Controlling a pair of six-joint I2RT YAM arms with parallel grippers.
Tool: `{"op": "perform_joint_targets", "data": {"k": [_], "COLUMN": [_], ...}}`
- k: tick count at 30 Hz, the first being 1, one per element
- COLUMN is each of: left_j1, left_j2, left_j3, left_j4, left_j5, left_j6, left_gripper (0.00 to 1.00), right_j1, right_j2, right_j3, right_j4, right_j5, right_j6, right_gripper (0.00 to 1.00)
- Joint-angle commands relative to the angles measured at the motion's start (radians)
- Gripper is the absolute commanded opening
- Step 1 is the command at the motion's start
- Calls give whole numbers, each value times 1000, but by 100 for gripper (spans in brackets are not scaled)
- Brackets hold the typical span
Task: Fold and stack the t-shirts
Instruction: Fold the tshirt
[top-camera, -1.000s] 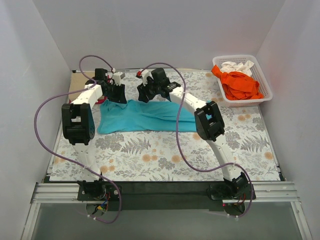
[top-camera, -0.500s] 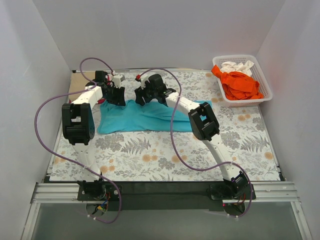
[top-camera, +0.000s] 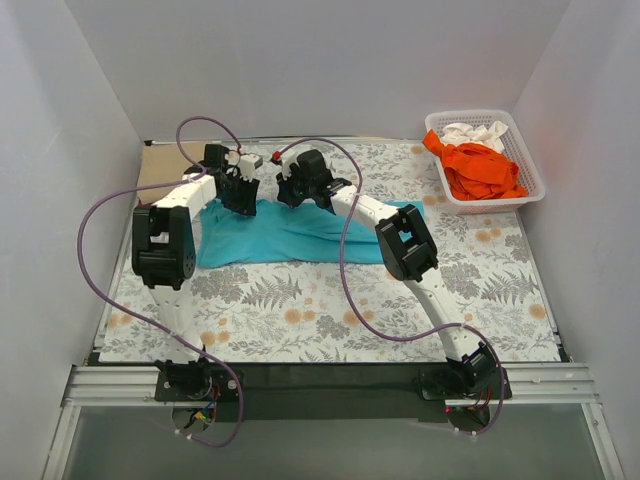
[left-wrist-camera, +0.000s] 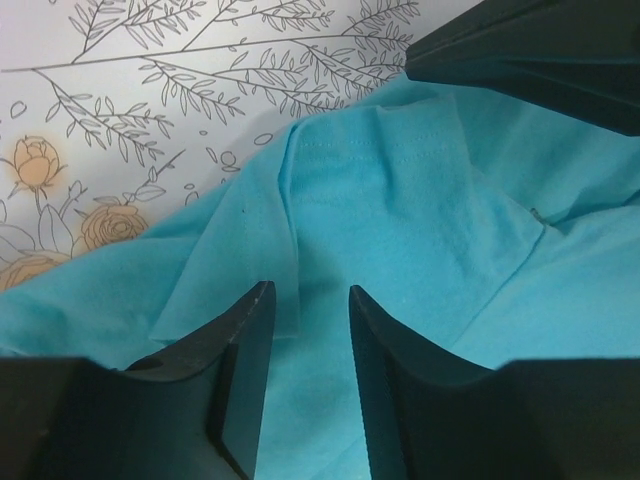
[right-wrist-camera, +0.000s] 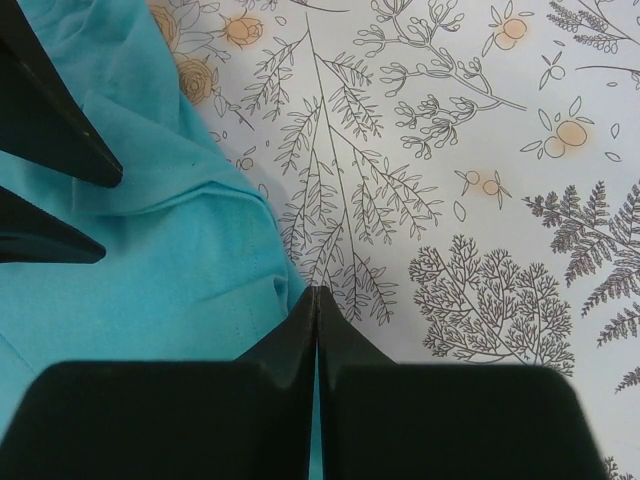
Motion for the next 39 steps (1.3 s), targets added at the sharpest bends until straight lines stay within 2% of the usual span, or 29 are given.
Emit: {"op": "perform_joint_targets", "data": {"k": [1,5,6,9,10,14,18,21,25,32,35,39], "left_j1": [-15,-15,-15,-15,-13,-7,-3,4,17,28,36,54], "left_j2": [14,32,35,41,43,35,20,17,15,-78,-123,-189], "left_j3": [4,13,13,15,16,23,33,44,75,84,67,-5], "left_j4": [39,51,52,60,62,77,85,86,63,-17,-69,-118], "left_j5": [-80,-125,-129,-152,-155,-155,-138,-134,-113,-50,-31,-27], "left_j6": [25,15,17,20,18,5,3,3,5,57,92,136], "left_gripper": [34,30,29,24,22,13,6,0,0,0,0,0], "right_j1": [3,3,3,3,3,3,3,1,-5,-7,-7,-7], "right_j2": [-31,-41,-41,-42,-44,-42,-41,-42,-50,-85,-113,-180], "right_j3": [-10,-13,-13,-14,-18,-24,-22,-22,-21,-57,-86,-145], "right_j4": [47,43,40,37,37,37,37,37,38,33,33,33], "right_j5": [6,1,-6,-19,-22,-28,-48,-49,-75,-172,-212,-249], "right_j6": [0,9,12,29,33,50,81,87,90,79,72,61], "right_gripper": [1,1,16,37,38,37,44,44,42,37,36,29]}}
